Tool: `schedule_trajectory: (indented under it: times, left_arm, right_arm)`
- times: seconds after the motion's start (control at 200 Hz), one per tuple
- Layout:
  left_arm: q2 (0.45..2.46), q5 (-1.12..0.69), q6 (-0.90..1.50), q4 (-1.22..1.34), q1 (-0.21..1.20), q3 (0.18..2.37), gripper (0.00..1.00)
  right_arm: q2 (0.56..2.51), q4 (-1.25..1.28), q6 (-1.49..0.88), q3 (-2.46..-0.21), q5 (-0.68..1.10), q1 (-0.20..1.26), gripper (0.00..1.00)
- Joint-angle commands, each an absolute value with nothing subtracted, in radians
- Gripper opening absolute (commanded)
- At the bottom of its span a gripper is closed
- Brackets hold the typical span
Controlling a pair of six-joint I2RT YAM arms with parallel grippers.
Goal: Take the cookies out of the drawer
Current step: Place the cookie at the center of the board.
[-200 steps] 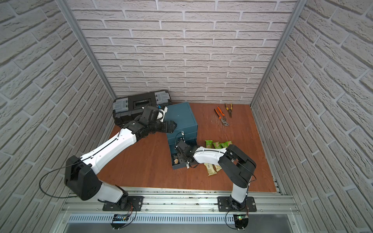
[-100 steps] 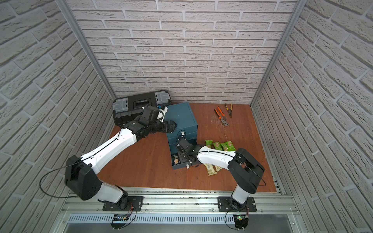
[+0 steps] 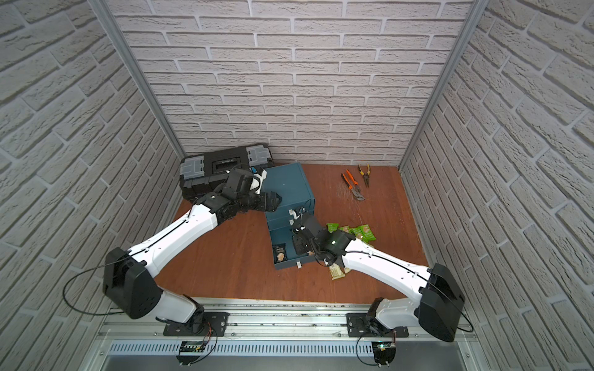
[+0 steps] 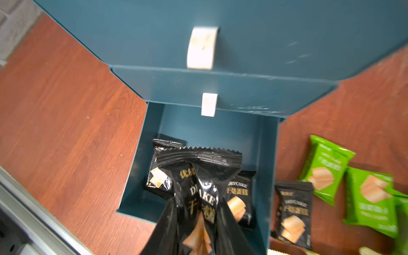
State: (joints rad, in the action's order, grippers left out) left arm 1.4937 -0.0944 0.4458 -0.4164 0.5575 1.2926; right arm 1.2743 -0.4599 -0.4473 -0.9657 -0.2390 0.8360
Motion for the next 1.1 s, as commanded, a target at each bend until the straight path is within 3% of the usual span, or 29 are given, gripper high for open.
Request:
schedule_trajectory:
  times: [0.0,0.1,0.275,0.5,0.735,0.815,0.985,1.095]
  left_arm:
    - [1.52,-0.086,0.417,-0.481,0.564,1.298,0.99]
    - [1.519,-0.084,0.417,-0.485,0.564,1.299,0.98]
    - [1.52,-0.084,0.418,-0.485,0.564,1.303,0.99]
    - [1.523,-0.084,0.417,-0.493,0.565,1.308,0.99]
    - [1.52,-0.08,0.416,-0.497,0.565,1.309,0.99]
    - [1.522,-0.081,0.416,-0.498,0.565,1.31,0.99]
    - [1.521,-0.079,0.414,-0.499,0.565,1.307,0.98]
    - [1.52,-0.08,0.415,-0.497,0.565,1.303,0.99]
  right_arm:
    - [1.172,-0.514,-0.425,-0.926,-0.307,0.806,0.24]
    - [1.083,-0.546,-0.413,-0.878,-0.31,0.724,0.24]
    - [1.013,-0.482,-0.388,-0.744,-0.167,0.474,0.26]
    - [1.181,-0.404,-0.353,-0.722,-0.101,0.371,0.22]
    - [1.379,-0.391,-0.301,-0.775,-0.167,0.354,0.22]
    - [1.412,-0.37,-0.294,-0.775,-0.174,0.354,0.28]
    - [1.394,-0.373,-0.304,-0.776,-0.194,0.352,0.52]
    - [1.34,-0.405,-0.31,-0.789,-0.201,0.353,0.57]
